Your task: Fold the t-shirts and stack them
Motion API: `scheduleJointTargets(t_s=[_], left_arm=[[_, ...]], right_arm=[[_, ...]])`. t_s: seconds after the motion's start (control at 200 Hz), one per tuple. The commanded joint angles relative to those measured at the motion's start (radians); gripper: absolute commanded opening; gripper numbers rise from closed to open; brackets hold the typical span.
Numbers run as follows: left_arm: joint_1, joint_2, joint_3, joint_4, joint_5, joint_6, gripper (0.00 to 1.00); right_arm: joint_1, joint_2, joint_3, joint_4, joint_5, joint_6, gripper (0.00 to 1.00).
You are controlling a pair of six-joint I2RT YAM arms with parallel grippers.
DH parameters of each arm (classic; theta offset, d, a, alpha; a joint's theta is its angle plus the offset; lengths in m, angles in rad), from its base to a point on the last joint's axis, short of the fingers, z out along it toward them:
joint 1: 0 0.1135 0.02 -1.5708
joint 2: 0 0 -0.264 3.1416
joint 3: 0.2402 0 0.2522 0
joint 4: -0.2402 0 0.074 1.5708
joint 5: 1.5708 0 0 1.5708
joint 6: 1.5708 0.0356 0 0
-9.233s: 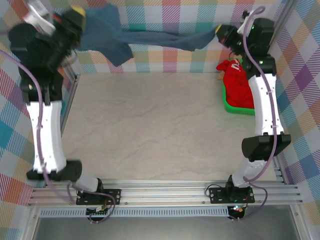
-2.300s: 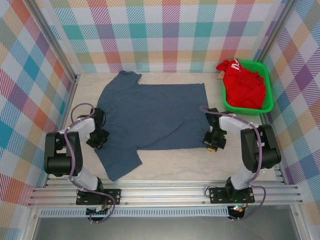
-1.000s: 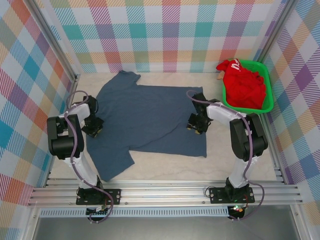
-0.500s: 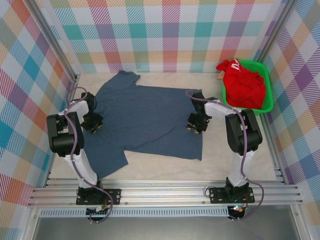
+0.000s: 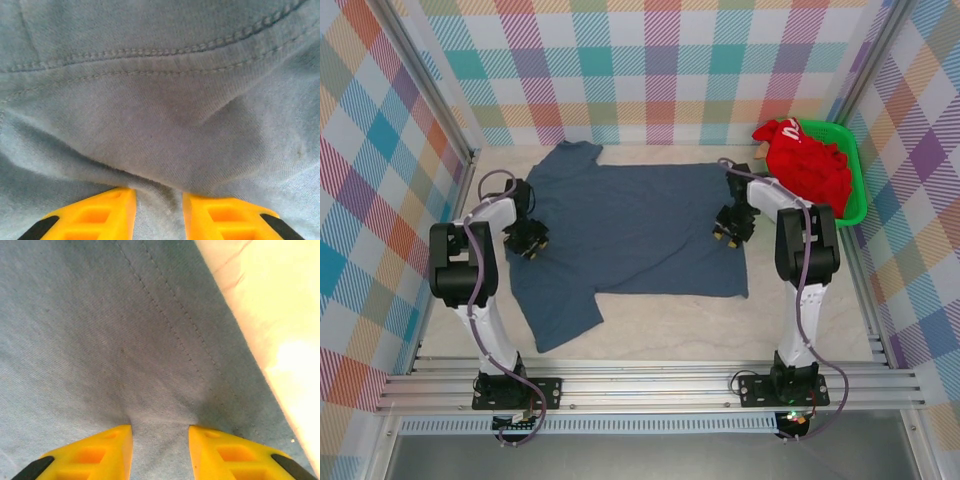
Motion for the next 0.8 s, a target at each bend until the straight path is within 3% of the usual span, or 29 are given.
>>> scheduleJointTargets(t_s=[0.0,0.09,0.175,0.275,0.35,0.53,0.655,0.795], left_arm=[[-0.021,-0.019,0.008,-0.063,-0.039,-0.017,0.35],[-0.047,-0.157,-0.026,-0.133,-0.130,-0.015,0.47],[-0.086,-0.291,-0.103,-0.208,-0.163,-0.037,0.52],[-0.153,-0.435,-0.239,-0.317,-0.137,-0.095,0.51],[-0.214,-0.554,-0.375,-0.377,-0.057,-0.172,0.49],[-0.339,-0.778,-0.702,-0.348,0.132,-0.289,0.48],[-0.386,-0.898,-0.796,-0.284,0.159,-0.318,0.46],[-0.395,-0.917,-0.840,-0.261,0.146,-0.298,0.42]], right_arm=[[-0.001,-0.021,-0.015,-0.028,0.022,-0.056,0.40],[0.003,-0.132,-0.081,-0.005,0.028,-0.056,0.44],[0.008,-0.233,-0.153,-0.011,0.035,-0.046,0.47],[0.006,-0.341,-0.261,-0.021,0.036,-0.014,0.47],[0.004,-0.409,-0.334,-0.034,0.024,0.012,0.47],[0.005,-0.521,-0.437,-0.057,-0.057,0.053,0.47],[0.004,-0.538,-0.451,-0.070,-0.076,0.034,0.48],[0.004,-0.533,-0.454,-0.078,-0.076,0.018,0.47]])
